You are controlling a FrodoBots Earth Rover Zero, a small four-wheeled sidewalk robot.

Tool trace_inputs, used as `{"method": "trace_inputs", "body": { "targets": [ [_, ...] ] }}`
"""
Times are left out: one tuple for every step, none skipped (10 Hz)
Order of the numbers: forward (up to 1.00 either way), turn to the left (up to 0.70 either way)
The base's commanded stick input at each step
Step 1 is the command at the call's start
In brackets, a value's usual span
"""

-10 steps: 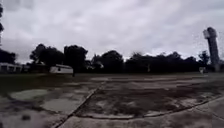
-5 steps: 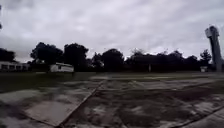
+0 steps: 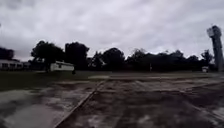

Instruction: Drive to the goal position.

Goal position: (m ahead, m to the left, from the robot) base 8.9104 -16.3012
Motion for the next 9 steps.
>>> {"method": "trace_inputs", "body": {
  "targets": [
    [0.70, 0.00],
    [0.70, 0.00],
    [0.70, 0.00],
    [0.70, 0.00],
    [0.70, -0.02],
    [0.70, -0.27],
    [0.70, -0.35],
    [0.70, -0.35],
    [0.70, -0.35]
  ]
}}
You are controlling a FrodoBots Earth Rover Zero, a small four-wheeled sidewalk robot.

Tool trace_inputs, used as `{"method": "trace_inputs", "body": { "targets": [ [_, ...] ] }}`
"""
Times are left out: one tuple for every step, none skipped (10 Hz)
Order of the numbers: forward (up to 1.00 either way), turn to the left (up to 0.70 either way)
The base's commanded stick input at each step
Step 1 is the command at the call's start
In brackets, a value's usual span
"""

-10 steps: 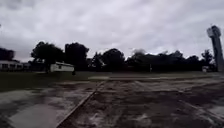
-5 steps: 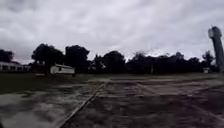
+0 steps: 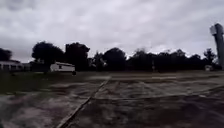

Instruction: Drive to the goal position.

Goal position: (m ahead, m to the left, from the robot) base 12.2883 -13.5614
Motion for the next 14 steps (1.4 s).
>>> {"method": "trace_inputs", "body": {
  "targets": [
    [0.70, -0.35],
    [0.70, -0.35],
    [0.70, -0.28],
    [0.70, -0.10],
    [0.70, 0.00],
    [0.70, -0.05],
    [0.70, -0.32],
    [0.70, -0.35],
    [0.70, -0.29],
    [0.70, -0.14],
    [0.70, 0.00],
    [0.70, 0.00],
    [0.70, 0.00],
    [0.70, 0.00]
  ]
}}
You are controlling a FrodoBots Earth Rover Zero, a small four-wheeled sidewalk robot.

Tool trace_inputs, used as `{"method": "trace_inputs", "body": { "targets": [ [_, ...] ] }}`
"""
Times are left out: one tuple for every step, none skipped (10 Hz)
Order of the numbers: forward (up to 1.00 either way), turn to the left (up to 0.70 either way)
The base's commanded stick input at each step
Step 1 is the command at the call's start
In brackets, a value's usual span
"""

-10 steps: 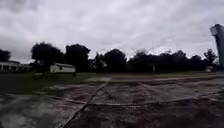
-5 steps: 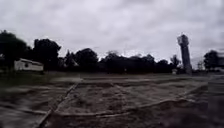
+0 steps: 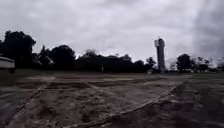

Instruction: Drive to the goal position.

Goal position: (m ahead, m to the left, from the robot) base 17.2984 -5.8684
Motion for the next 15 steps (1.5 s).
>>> {"method": "trace_inputs", "body": {
  "targets": [
    [0.70, 0.00],
    [0.70, 0.00],
    [0.70, 0.00],
    [0.70, 0.00],
    [0.70, 0.00],
    [0.70, 0.00],
    [0.70, 0.00],
    [0.70, 0.00],
    [0.70, 0.00],
    [0.70, 0.00],
    [0.70, 0.00],
    [0.70, 0.00],
    [0.70, 0.00],
    [0.70, 0.00],
    [0.70, 0.00]
  ]
}}
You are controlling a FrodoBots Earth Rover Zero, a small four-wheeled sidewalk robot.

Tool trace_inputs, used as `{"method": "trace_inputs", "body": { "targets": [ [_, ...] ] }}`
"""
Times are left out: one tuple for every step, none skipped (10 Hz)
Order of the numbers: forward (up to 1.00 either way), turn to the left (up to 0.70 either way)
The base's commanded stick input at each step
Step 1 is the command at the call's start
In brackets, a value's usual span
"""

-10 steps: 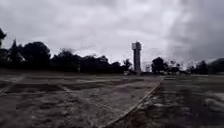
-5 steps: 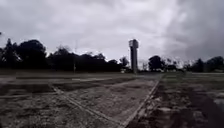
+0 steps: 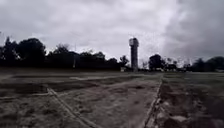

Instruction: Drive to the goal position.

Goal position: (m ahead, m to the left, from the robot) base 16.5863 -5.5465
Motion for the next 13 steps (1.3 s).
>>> {"method": "trace_inputs", "body": {
  "targets": [
    [0.70, 0.00],
    [0.70, 0.00],
    [0.70, 0.00],
    [0.70, 0.00],
    [0.70, 0.00],
    [0.70, 0.00],
    [0.70, 0.00],
    [0.70, 0.14],
    [0.70, 0.35],
    [0.70, 0.35],
    [0.70, 0.35],
    [0.70, 0.35],
    [0.70, 0.23]
  ]
}}
